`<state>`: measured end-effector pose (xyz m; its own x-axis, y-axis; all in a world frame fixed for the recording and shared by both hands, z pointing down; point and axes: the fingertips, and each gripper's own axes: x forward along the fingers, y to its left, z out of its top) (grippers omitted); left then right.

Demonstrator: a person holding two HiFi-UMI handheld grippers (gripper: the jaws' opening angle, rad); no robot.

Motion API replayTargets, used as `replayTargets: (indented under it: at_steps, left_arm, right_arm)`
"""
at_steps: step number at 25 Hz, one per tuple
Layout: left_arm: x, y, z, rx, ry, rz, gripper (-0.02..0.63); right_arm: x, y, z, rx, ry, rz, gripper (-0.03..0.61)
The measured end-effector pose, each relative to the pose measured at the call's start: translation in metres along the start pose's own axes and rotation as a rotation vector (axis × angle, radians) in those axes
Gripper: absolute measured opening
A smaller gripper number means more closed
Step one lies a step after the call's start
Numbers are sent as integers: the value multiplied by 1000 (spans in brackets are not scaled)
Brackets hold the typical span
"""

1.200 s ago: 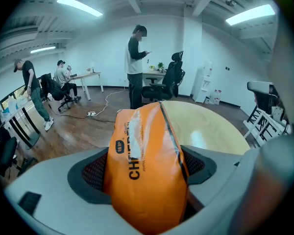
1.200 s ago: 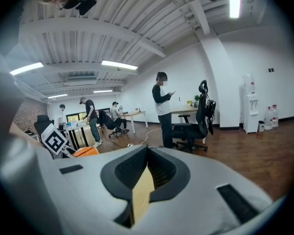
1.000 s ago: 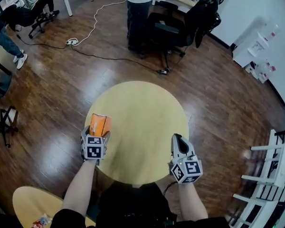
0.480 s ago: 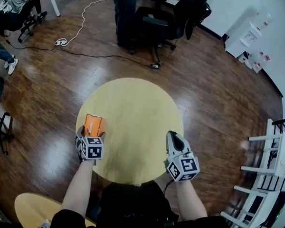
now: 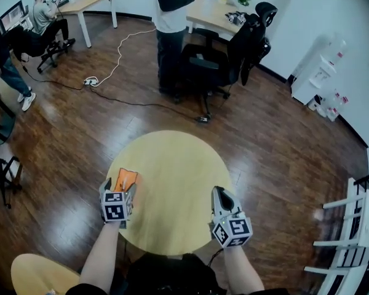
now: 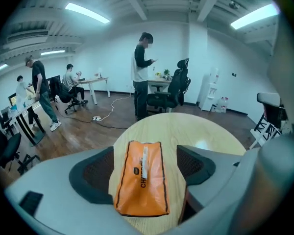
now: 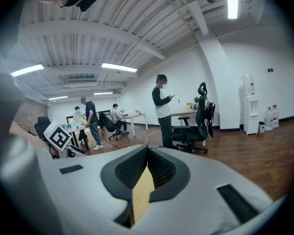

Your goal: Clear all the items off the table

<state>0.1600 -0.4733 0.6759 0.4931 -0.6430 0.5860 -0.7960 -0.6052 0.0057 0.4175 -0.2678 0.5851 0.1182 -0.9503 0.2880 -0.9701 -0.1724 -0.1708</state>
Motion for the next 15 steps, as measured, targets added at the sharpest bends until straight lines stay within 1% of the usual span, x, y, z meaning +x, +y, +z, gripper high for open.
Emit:
replayTargets:
  at_steps: [1, 3, 4, 6, 7, 9, 12, 15]
  left_arm:
    - [-6, 2, 9, -4, -28, -1, 376]
    - [-21, 4, 37, -16, -119, 3, 306]
    - [-31, 4, 53, -28, -179, 5, 242]
    - [-51, 1, 85, -55, -297, 1, 62]
    - [-60, 0, 99, -69, -344, -5, 0]
    - [-75, -2, 122, -93, -415, -17, 0]
    - [-97, -1, 146, -120, -514, -14, 0]
    - [-119, -3, 156, -142, -606, -29, 0]
  right_arm:
    - [-2, 1, 4, -6, -9, 6, 5]
    - [-4, -1, 19, -20, -38, 13, 5]
    - [-6, -3, 28, -27, -58, 18, 5]
    - [-10, -6, 48, -38, -99, 30, 5]
    - [-11, -7, 58, -47, -118, 34, 5]
    - [-9, -7, 75, -67, -152, 46, 5]
    - [-5, -6, 97, -92, -185, 64, 5]
    - [-5, -4, 108, -101, -211, 69, 5]
